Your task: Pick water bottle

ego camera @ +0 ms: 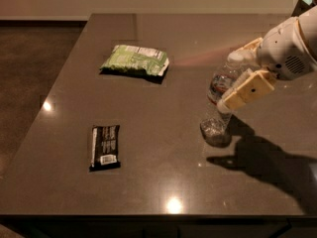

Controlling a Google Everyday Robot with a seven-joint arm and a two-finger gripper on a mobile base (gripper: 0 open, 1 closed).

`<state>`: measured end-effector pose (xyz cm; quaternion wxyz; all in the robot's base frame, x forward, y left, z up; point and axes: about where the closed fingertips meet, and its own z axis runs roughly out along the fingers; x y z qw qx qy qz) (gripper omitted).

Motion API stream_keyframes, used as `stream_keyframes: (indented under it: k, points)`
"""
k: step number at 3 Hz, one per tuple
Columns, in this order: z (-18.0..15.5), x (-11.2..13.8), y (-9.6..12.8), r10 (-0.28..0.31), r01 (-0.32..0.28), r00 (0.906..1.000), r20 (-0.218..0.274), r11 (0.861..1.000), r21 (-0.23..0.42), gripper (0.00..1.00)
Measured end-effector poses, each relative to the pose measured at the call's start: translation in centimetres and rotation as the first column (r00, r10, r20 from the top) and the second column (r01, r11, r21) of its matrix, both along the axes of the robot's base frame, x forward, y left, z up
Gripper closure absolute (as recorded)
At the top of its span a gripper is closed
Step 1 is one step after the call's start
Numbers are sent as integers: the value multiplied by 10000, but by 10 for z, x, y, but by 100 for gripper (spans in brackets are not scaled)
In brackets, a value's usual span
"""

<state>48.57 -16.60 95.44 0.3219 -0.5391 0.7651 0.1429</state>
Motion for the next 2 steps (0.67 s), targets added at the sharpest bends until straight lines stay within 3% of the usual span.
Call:
stream_keyframes:
  k: [2]
  points:
    - [10, -1, 12, 166, -133, 9994, -296, 9942, 1069, 61]
